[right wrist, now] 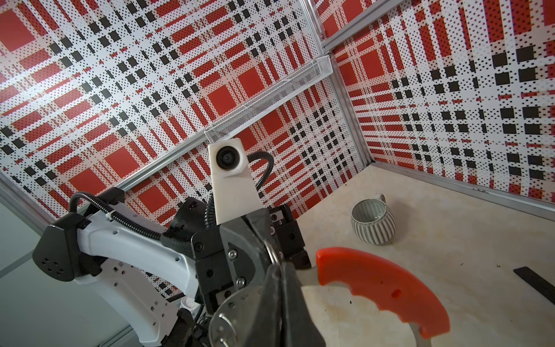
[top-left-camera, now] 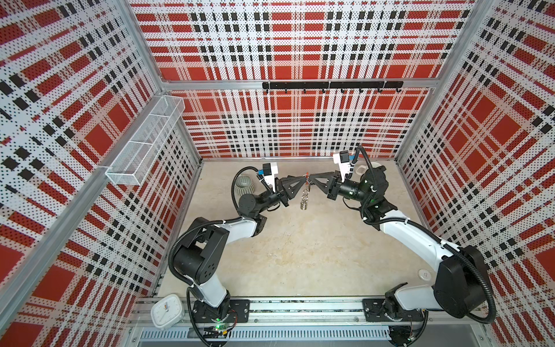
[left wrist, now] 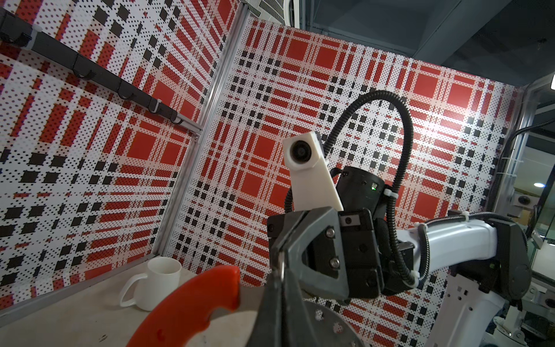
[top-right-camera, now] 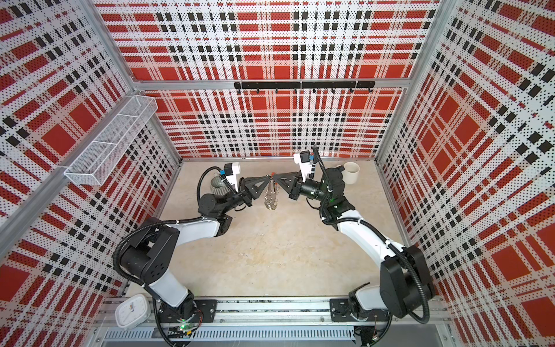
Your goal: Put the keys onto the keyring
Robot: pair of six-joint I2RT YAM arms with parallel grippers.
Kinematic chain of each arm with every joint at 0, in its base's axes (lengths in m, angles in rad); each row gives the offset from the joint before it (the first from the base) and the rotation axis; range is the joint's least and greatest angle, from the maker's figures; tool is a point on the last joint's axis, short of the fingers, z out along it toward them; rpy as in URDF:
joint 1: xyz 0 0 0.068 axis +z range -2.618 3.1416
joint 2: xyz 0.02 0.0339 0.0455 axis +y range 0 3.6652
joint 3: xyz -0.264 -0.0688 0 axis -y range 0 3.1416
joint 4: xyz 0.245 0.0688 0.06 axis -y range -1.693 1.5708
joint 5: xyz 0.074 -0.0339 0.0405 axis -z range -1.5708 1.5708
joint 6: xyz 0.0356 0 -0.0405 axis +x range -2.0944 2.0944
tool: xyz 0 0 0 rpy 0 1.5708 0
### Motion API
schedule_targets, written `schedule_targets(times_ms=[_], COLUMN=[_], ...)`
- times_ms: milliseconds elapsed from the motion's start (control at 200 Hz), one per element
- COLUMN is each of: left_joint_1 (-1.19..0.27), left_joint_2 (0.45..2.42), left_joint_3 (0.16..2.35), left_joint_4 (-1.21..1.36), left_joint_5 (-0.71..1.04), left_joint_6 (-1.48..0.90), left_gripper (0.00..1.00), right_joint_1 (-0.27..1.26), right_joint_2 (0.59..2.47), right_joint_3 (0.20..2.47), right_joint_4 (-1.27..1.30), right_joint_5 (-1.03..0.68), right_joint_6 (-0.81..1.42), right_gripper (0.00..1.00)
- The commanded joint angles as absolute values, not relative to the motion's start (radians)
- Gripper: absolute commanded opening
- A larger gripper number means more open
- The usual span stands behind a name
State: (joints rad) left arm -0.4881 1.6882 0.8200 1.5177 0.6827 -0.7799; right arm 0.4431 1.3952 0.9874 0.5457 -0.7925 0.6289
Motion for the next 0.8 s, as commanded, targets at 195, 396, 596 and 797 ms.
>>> schedule_targets(times_ms=[195, 396, 596, 797], left_joint_1=[-0.515, -0.51, -0.51, -0.512], left_joint_2=[1.677, 1.672, 1.669, 1.666], left_joint_3=[0.845, 0.834, 0.82, 0.814], left_joint_4=[1.722, 1.727, 1.724, 1.726], left_joint_5=[0.681, 0.68, 0.692, 0.697], left_joint_6=[-0.785, -0.785, -0.787, -0.792], left_gripper=[0.0, 0.0, 0.0, 0.0], right_joint_1=[0.459, 0.46, 0.444, 0.443], right_joint_2=[1.399, 1.35, 1.299, 1.324], right_joint_3=[0.964, 0.99, 1.009, 1.056], right_joint_4=[0.518, 0.414, 0.347, 0.367], right_joint_5=[-0.795, -0.754, -0.686, -0.705], right_joint_6=[0.631, 0.561, 0.454, 0.456], right_gripper=[0.19, 0.26, 0.41, 0.42])
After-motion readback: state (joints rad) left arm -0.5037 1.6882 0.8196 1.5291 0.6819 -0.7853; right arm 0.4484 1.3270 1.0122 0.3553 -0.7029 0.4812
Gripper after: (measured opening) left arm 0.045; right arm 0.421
